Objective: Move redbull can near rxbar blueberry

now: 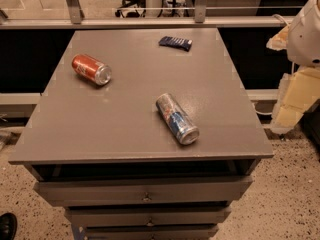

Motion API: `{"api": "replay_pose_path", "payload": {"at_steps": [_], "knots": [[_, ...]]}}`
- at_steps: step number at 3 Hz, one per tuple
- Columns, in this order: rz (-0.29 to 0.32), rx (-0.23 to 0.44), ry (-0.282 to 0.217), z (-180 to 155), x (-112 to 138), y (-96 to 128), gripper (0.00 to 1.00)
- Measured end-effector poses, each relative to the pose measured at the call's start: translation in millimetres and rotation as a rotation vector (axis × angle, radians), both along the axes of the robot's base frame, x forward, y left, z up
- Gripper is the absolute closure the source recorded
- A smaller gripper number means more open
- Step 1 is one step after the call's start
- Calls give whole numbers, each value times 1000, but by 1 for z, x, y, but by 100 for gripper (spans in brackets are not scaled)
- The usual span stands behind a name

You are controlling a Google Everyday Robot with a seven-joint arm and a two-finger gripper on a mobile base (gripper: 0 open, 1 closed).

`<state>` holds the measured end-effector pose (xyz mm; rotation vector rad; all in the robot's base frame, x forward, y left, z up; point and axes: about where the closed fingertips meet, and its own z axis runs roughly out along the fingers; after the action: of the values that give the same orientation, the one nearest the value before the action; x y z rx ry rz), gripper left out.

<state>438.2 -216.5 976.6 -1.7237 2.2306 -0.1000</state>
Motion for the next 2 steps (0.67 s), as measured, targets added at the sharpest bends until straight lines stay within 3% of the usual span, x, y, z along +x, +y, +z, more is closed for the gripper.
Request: {"api": "replay_pose_path", "payload": {"at_steps": [2], "knots": [[-19, 32, -20, -6, 4, 7, 0]]}}
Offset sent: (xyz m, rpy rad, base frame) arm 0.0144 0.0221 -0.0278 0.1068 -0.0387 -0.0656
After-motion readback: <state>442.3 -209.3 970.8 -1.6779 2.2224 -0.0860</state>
